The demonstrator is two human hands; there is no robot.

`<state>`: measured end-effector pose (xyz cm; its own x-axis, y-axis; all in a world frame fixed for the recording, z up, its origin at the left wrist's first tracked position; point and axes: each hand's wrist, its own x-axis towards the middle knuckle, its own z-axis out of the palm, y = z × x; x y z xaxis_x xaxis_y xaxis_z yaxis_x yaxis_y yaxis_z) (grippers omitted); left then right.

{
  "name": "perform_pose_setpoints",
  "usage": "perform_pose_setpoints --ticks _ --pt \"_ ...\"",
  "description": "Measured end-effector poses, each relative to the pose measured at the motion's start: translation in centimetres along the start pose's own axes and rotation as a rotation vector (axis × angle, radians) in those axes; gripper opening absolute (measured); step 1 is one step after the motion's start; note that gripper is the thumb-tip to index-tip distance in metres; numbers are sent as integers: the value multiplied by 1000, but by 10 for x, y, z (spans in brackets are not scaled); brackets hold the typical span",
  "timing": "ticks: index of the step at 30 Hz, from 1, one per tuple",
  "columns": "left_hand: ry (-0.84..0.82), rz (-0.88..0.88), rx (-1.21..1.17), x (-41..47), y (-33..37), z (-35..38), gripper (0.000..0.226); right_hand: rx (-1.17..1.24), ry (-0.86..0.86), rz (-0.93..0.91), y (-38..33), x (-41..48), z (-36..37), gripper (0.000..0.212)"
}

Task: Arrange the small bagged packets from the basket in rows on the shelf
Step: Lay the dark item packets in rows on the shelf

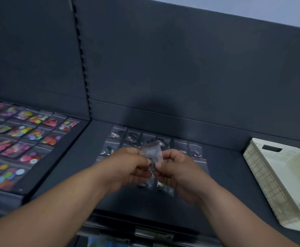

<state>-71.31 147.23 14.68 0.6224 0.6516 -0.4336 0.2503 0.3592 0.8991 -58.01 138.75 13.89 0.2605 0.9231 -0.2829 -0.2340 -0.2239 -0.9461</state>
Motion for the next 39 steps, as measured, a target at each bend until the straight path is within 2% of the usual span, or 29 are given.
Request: perform_pose_setpoints --ticks 6,10,14,18,24,30,32,35,37,39 --pt "9 5 175 -16 -11 -60 16 2 -33 32 14 7 54 11" --pt "-33 -38 218 -23 -17 -80 20 75 37 34 25 8 85 22" --pt "-1 -65 197 -30 -24 -88 18 53 104 97 35 9 100 28" --pt "25 -68 244 -30 -30 -97 9 49 104 142 41 13 109 18" --pt "61 -92 424 -27 -43 -114 26 -219 142 127 57 24 120 19" --pt "99 -67 570 -23 -54 -127 17 -481 162 45 70 30 127 23" --pt "94 -46 631 -23 -56 -131 15 -653 170 1 70 30 126 20" --pt "124 7 731 -24 -57 -135 17 -955 206 -104 66 25 123 30" --pt "118 25 775 -26 -57 -136 15 -1050 239 -194 62 20 124 23" --pt "92 21 801 -27 -55 -136 15 -1075 259 -196 61 17 123 16"
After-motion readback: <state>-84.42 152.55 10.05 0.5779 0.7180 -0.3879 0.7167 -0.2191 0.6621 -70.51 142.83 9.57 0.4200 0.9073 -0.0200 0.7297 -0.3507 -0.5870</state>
